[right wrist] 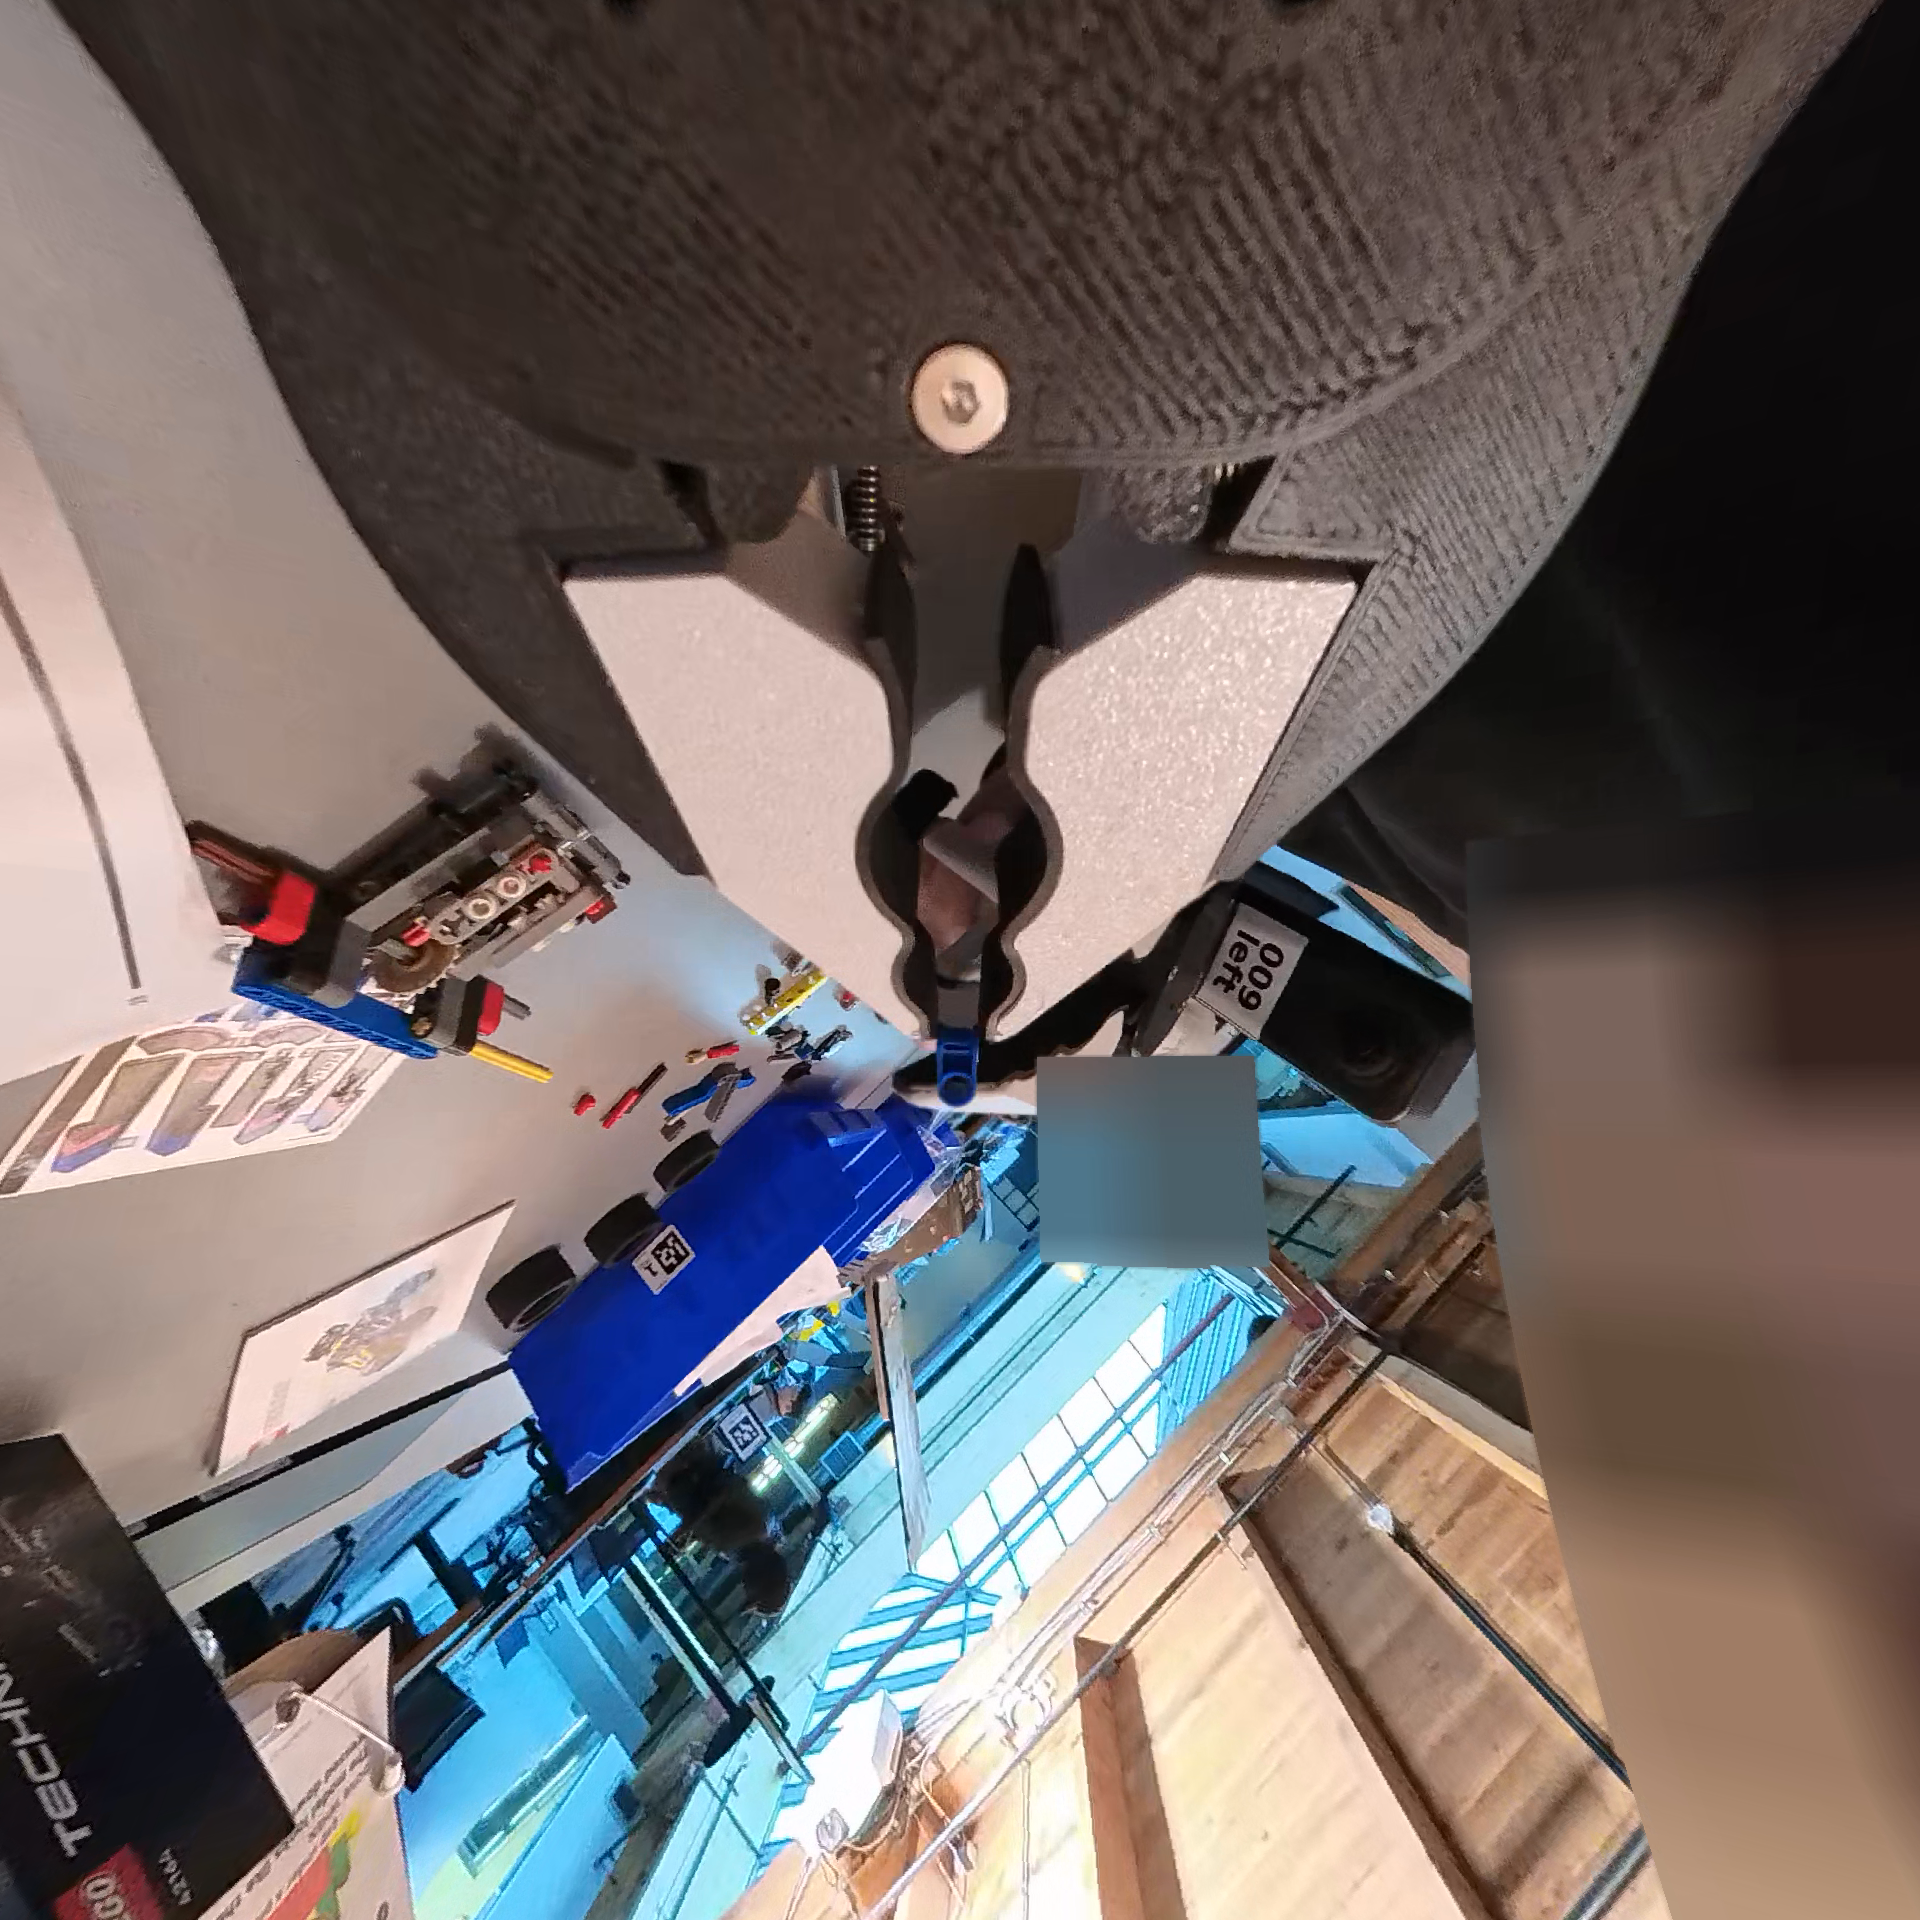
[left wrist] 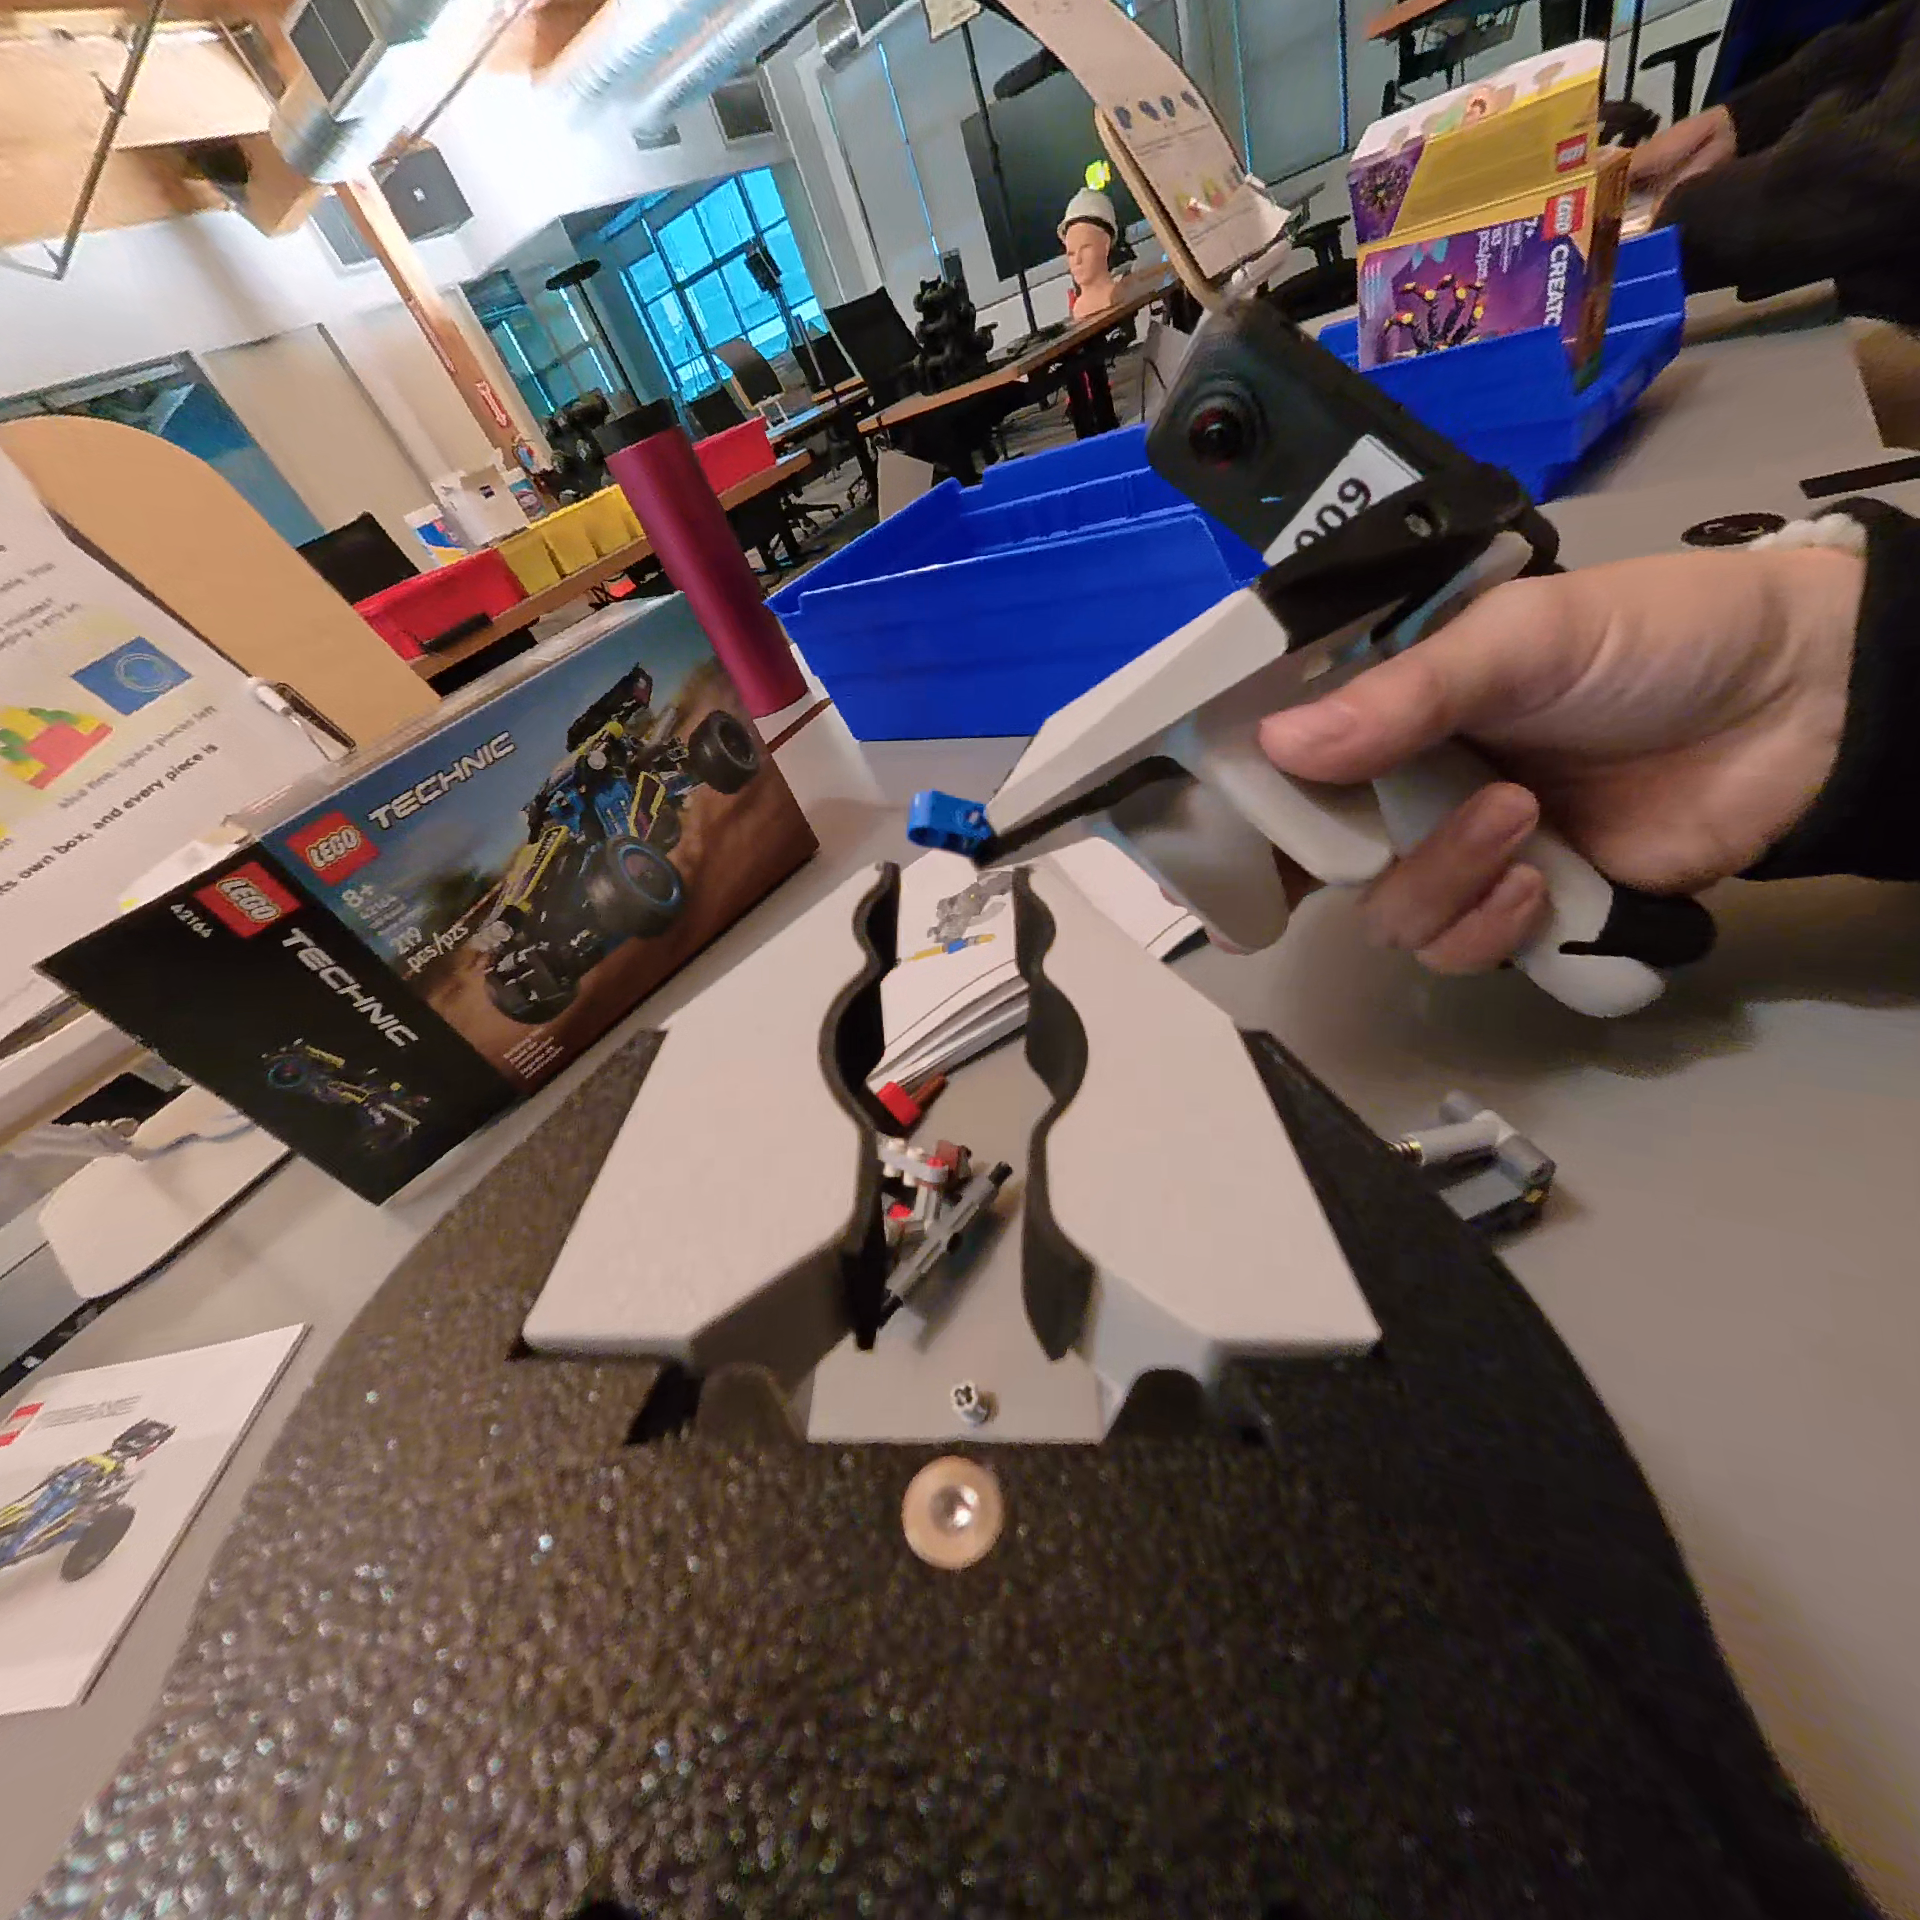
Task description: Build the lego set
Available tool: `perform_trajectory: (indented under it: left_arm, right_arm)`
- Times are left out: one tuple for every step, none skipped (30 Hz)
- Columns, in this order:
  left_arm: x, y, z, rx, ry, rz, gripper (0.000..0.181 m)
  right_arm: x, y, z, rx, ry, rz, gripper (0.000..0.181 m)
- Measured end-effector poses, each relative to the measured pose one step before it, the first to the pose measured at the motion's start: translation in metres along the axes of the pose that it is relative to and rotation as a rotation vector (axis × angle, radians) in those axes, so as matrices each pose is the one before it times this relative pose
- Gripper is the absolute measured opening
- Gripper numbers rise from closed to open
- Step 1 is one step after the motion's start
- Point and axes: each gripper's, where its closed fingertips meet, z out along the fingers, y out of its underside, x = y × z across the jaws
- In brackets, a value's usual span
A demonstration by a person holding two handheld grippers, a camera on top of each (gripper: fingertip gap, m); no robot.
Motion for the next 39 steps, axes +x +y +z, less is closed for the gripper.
perform_trajectory:
  left_arm:
    - [-0.00100, -0.00092, -0.00041, 0.0083, -0.0060, 0.0002, 0.019]
    - [-0.00029, -0.00115, -0.00048, 0.0097, -0.0027, 0.0069, 0.019]
    - [0.00079, -0.00069, -0.00028, 0.0058, 0.0043, 0.0114, 0.019]
    - [0.00135, 0.00028, 0.00008, -0.0001, 0.0090, 0.0137, 0.019]
    - [0.00159, 0.00052, 0.00012, -0.0023, 0.0105, 0.0141, 0.019]
    - [0.00101, 0.00014, -0.00014, 0.0008, 0.0063, 0.0129, 0.019]
    - [-0.00028, -0.00044, -0.00043, 0.0040, -0.0028, 0.0112, 0.017]
    - [0.00006, -0.00024, -0.00024, 0.0019, -0.0004, 0.0094, 0.015]
    - [0.00094, 0.00062, 0.00017, -0.0037, 0.0057, 0.0078, 0.014]
    - [0.00086, 0.00152, 0.00042, -0.0090, 0.0039, 0.0083, 0.014]
    - [0.00065, 0.00213, 0.00059, -0.0121, 0.0021, 0.0114, 0.013]
    - [0.00081, 0.00230, 0.00071, -0.0125, 0.0023, 0.0144, 0.013]
    - [0.00064, 0.00184, 0.00059, -0.0091, 0.0003, 0.0160, 0.012]
    - [0.00056, 0.00087, 0.00047, -0.0041, -0.0005, 0.0146, 0.012]
    - [0.00102, 0.00062, 0.00059, -0.0036, 0.0030, 0.0096, 0.016]
    - [0.00182, 0.00081, 0.00068, -0.0053, 0.0094, 0.0053, 0.017]
    - [0.00215, 0.00073, 0.00049, -0.0042, 0.0123, 0.0050, 0.017]
    - [0.00162, 0.00053, 0.00032, -0.0018, 0.0086, 0.0088, 0.017]
    - [0.00146, 0.00047, 0.00031, -0.0011, 0.0075, 0.0139, 0.017]
    - [0.00155, 0.00078, 0.00036, -0.0030, 0.0087, 0.0182, 0.019]
    - [0.00161, 0.00134, 0.00027, -0.0062, 0.0098, 0.0212, 0.022]
    - [0.00166, 0.00173, 0.00012, -0.0079, 0.0107, 0.0235, 0.024]
    - [0.00154, 0.00153, 0.00000, -0.0056, 0.0092, 0.0254, 0.024]
    - [0.00180, 0.00081, -0.00004, -0.0014, 0.0102, 0.0248, 0.024]
    - [0.00355, 0.00018, 0.00007, 0.0024, 0.0199, 0.0217, 0.023]
    - [0.00456, -0.00006, 0.00020, 0.0038, 0.0255, 0.0185, 0.023]
    - [0.00412, 0.00007, 0.00034, 0.0022, 0.0206, 0.0174, 0.024]
    - [0.00386, 0.00017, 0.00047, 0.0007, 0.0188, 0.0177, 0.024]
    - [0.00379, -0.00037, 0.00032, 0.0023, 0.0180, 0.0166, 0.023]
    - [0.00291, -0.00067, 0.00014, 0.0037, 0.0128, 0.0148, 0.021]
    - [0.00224, -0.00015, 0.00000, -0.0003, 0.0104, 0.0143, 0.019]
    - [0.00152, 0.00025, -0.00001, -0.0018, 0.0078, 0.0110, 0.016]
    - [0.00025, -0.00026, 0.00003, 0.0018, 0.0005, 0.0026, 0.012]
    - [-0.00077, -0.00010, -0.00008, 0.0006, -0.0030, -0.0050, 0.012]
    - [-0.00036, 0.00043, -0.00019, -0.0027, 0.0018, -0.0075, 0.011]
    - [-0.00024, 0.00077, -0.00018, -0.0028, 0.0038, -0.0087, 0.011]
    - [-0.00058, 0.00064, -0.00037, -0.0013, 0.0015, -0.0105, 0.010]
    - [-0.00078, 0.00064, -0.00047, -0.0012, 0.0007, -0.0113, 0.009]
    - [-0.00099, 0.00013, -0.00054, 0.0005, -0.0005, -0.0121, 0.008]
  right_arm:
    - [0.00043, 0.00054, 0.00051, 0.0009, -0.0005, 0.0062, 0.006]
    - [0.00028, 0.00155, 0.00030, -0.0045, 0.0009, 0.0020, 0.006]
    - [-0.00012, 0.00221, 0.00021, -0.0090, -0.0005, -0.0009, 0.006]
    - [-0.00033, 0.00123, 0.00018, -0.0063, -0.0019, 0.0008, 0.006]
    - [0.00015, 0.00042, 0.00017, -0.0059, -0.0024, 0.0013, 0.006]
    - [0.00035, 0.00046, -0.00046, -0.0080, 0.0011, -0.0031, 0.006]
    - [0.00163, 0.00006, -0.00085, -0.0096, 0.0084, -0.0073, 0.006]
    - [0.00018, -0.00019, -0.00125, -0.0053, 0.0029, -0.0073, 0.006]
    - [0.00023, 0.00089, -0.00079, -0.0119, 0.0045, -0.0057, 0.006]
    - [0.00101, 0.00137, -0.00082, -0.0166, 0.0106, -0.0093, 0.006]
    - [0.00155, 0.00131, -0.00055, -0.0156, 0.0140, -0.0133, 0.006]
    - [0.00173, 0.00215, -0.00083, -0.0158, 0.0160, -0.0106, 0.006]
    - [0.00122, 0.00251, -0.00091, -0.0154, 0.0119, -0.0076, 0.006]
    - [0.00126, 0.00130, -0.00078, -0.0129, 0.0100, -0.0050, 0.006]
    - [0.00081, 0.00146, -0.00077, -0.0124, 0.0068, -0.0021, 0.006]
    - [0.00077, 0.00130, -0.00082, -0.0138, 0.0064, -0.0009, 0.006]
    - [0.00056, 0.00151, -0.00103, -0.0160, 0.0049, -0.0037, 0.006]
    - [0.00015, 0.00184, -0.00104, -0.0167, 0.0038, -0.0039, 0.006]
    - [-0.00002, 0.00182, -0.00104, -0.0184, 0.0024, -0.0021, 0.006]
    - [-0.00003, 0.00227, -0.00143, -0.0211, 0.0024, -0.0034, 0.006]
    - [0.00042, 0.00299, -0.00172, -0.0243, 0.0055, -0.0062, 0.006]
    - [0.00222, 0.00309, -0.00209, -0.0269, 0.0147, -0.0091, 0.006]
    - [0.00360, 0.00428, -0.00267, -0.0302, 0.0239, -0.0072, 0.006]
    - [0.00322, 0.00380, -0.00173, -0.0276, 0.0222, -0.0067, 0.006]
    - [0.00178, 0.00272, -0.00099, -0.0213, 0.0151, -0.0070, 0.006]
    - [-0.00014, 0.00181, 0.00002, -0.0151, 0.0016, -0.0033, 0.006]
    - [-0.00358, 0.00270, 0.00083, -0.0158, -0.0176, 0.0004, 0.006]
    - [-0.00377, 0.00311, 0.00022, -0.0173, -0.0225, -0.0011, 0.006]
    - [-0.00324, 0.00380, 0.00041, -0.0172, -0.0175, -0.0023, 0.006]
    - [-0.00278, 0.00282, 0.00145, -0.0174, -0.0162, -0.0024, 0.006]
    - [-0.00035, 0.00158, 0.00039, -0.0096, -0.0046, 0.0007, 0.006]
    - [0.00027, -0.00017, -0.00059, 0.0023, -0.0026, 0.0033, 0.006]
    - [-0.00018, -0.00043, -0.00069, 0.0052, -0.0080, 0.0046, 0.005]
    - [0.00019, -0.00026, -0.00022, 0.0024, -0.0071, 0.0064, 0.005]
    - [0.00026, -0.00012, 0.00001, 0.0001, -0.0017, 0.0015, 0.006]
    - [0.00027, -0.00026, 0.00007, 0.0017, 0.0024, -0.0052, 0.005]
    - [0.00012, -0.00075, 0.00010, 0.0039, 0.0029, -0.0078, 0.006]
    - [-0.00003, -0.00090, -0.00025, 0.0063, 0.0019, -0.0063, 0.006]
    - [-0.00001, -0.00185, -0.00039, 0.0103, -0.0002, -0.0070, 0.005]
